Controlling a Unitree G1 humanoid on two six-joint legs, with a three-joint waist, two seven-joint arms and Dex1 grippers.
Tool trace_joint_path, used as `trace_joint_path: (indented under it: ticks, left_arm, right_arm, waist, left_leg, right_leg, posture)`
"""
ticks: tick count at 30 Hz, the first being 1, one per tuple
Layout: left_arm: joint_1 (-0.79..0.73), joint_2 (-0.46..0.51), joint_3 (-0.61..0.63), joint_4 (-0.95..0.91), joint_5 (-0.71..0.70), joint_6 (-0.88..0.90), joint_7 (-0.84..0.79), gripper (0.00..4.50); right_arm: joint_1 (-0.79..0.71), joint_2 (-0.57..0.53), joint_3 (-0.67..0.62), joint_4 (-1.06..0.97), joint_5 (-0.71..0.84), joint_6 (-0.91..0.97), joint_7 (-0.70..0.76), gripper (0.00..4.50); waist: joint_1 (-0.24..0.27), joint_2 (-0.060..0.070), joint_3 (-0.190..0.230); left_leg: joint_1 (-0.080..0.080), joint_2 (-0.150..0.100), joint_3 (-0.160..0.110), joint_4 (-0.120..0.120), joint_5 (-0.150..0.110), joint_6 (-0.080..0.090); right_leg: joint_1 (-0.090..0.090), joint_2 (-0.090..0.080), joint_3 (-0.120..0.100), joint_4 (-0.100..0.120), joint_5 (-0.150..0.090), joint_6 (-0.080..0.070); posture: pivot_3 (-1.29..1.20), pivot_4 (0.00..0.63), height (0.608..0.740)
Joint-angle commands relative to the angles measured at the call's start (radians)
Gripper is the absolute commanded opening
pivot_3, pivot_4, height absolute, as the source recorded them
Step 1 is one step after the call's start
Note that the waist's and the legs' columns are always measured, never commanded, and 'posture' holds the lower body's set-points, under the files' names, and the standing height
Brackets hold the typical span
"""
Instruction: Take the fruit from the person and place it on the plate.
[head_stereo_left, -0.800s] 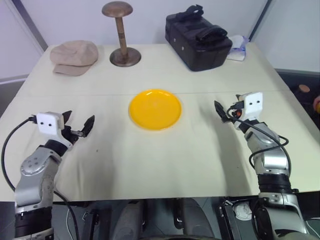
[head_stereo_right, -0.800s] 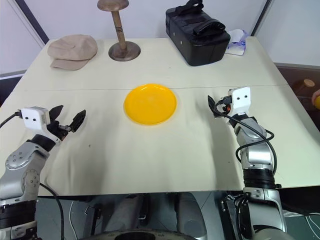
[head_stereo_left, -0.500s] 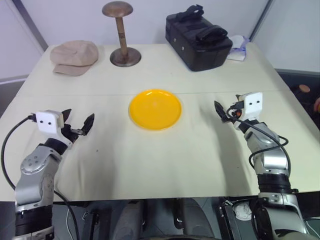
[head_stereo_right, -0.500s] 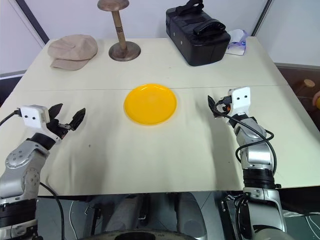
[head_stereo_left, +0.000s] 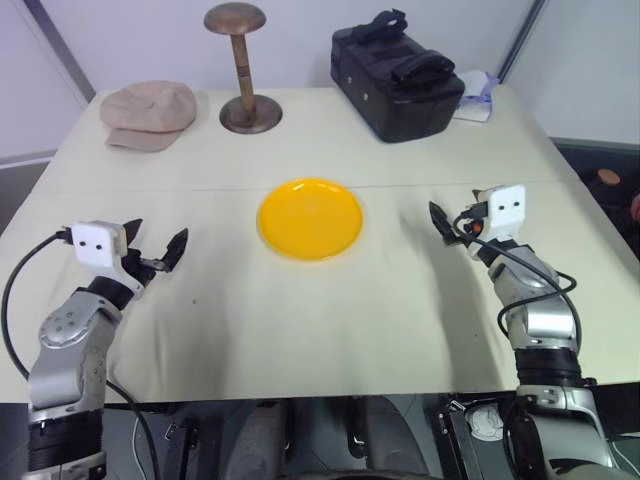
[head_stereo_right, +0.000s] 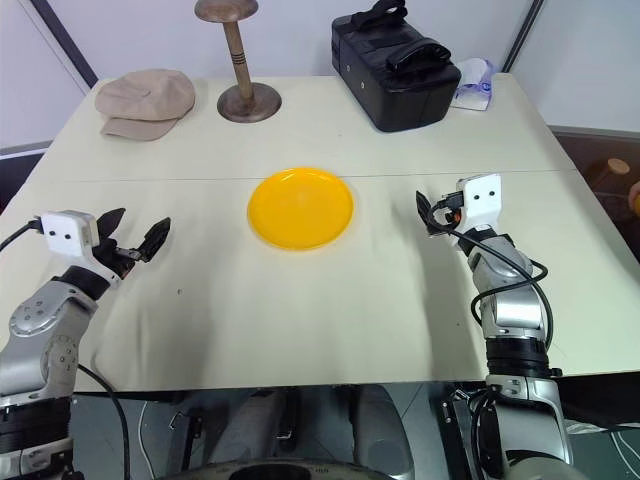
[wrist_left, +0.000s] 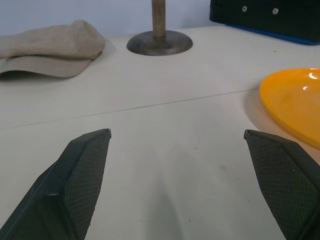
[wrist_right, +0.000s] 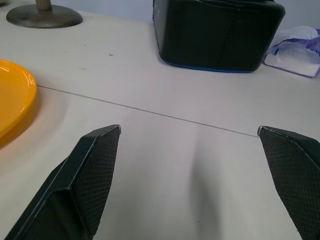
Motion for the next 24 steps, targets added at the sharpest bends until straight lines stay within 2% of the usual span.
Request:
trace_joint_path:
  ticks: [1,24]
  left_arm:
    - [-0.012,0.016,0.018,-0.005,0.006,-0.020,-0.006,4.50]
    - [-0.017,0.016,0.017,0.004,0.014,-0.027,-0.008,4.50]
  right_arm:
    - [-0.004,-0.002,-0.015,-0.020,0.006,-0.024,-0.001,4.47]
    - [-0.023,-0.006,-0.010,0.008,0.000,-0.040,0.005,4.47]
  waist:
    - [0.000,0.000,0.000]
    - [0.000,0.000,0.000]
  left_leg:
    - [0.000,0.000,0.000,0.000,0.000,0.000]
    - [0.000,0.000,0.000,0.000,0.000,0.000]
  right_leg:
    - [0.000,0.000,0.000,0.000,0.000,0.000]
    - [0.000,0.000,0.000,0.000,0.000,0.000]
  posture:
    - [0.00,0.150,0.740]
    - [0.00,0.150,0.740]
